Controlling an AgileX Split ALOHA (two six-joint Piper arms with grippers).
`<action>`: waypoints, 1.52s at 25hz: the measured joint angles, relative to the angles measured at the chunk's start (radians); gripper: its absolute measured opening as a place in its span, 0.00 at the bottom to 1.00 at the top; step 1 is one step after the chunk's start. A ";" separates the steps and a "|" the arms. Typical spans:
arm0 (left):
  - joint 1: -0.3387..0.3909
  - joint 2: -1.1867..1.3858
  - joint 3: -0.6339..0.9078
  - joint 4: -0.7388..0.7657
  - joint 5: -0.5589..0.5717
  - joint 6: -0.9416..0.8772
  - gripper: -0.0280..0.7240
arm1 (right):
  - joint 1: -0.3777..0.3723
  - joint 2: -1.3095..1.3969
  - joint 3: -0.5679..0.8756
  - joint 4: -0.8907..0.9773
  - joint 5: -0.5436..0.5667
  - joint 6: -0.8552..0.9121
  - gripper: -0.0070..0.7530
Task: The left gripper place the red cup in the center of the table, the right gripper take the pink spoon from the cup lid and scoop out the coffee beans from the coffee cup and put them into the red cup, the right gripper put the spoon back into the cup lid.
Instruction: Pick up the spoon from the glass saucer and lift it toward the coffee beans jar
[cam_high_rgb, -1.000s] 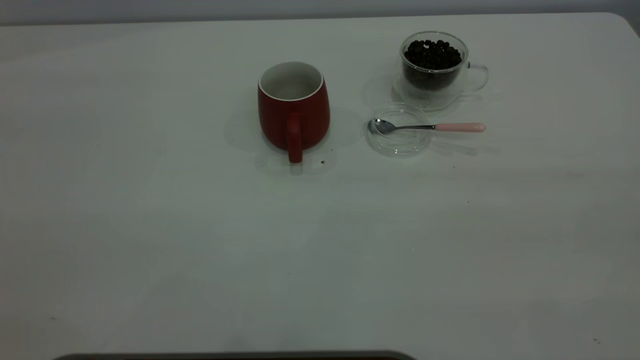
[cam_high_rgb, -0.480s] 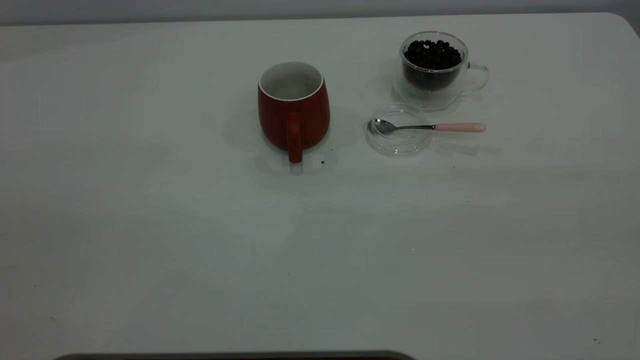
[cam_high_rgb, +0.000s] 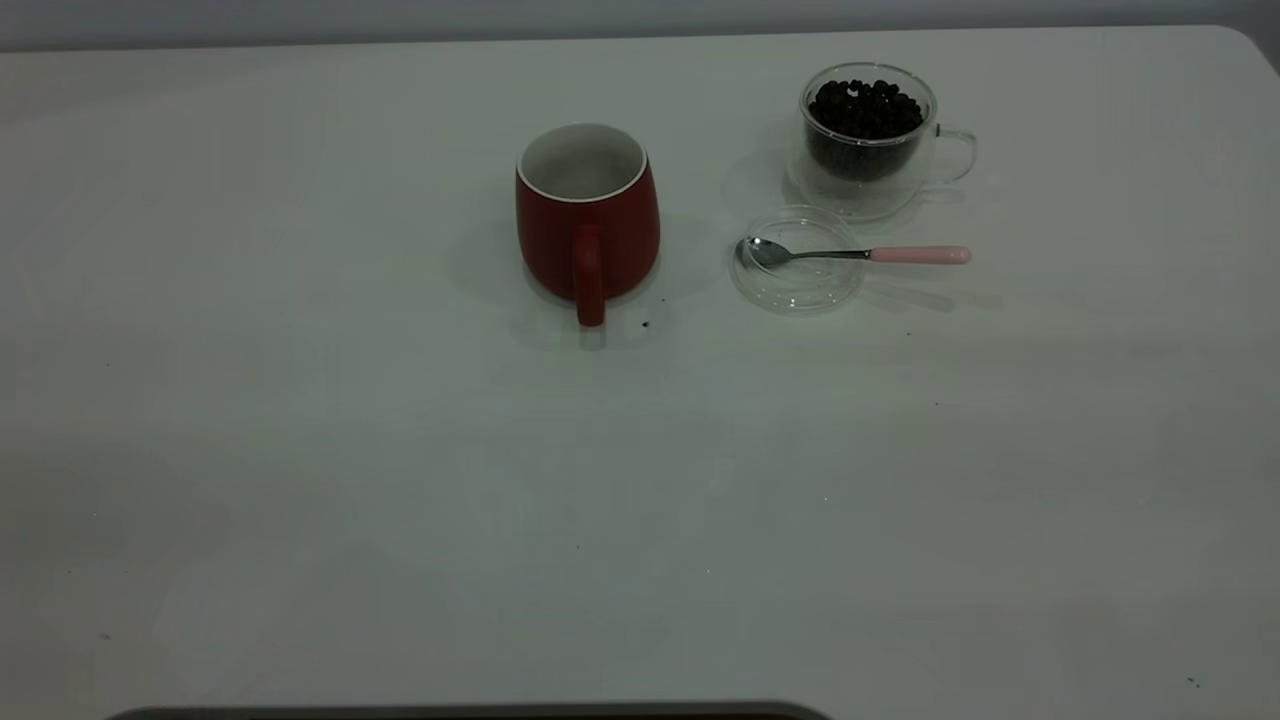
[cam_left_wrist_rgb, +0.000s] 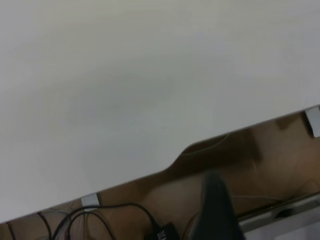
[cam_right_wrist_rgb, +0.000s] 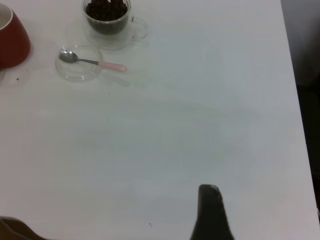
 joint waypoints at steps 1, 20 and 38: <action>0.000 0.000 0.008 -0.001 -0.008 0.010 0.82 | 0.000 0.000 0.000 0.000 0.000 0.000 0.76; 0.089 -0.076 0.026 -0.014 -0.035 0.034 0.82 | 0.000 0.000 0.000 0.000 0.000 0.001 0.76; 0.187 -0.224 0.026 -0.025 -0.030 0.034 0.82 | 0.000 0.000 0.000 0.000 0.000 0.001 0.76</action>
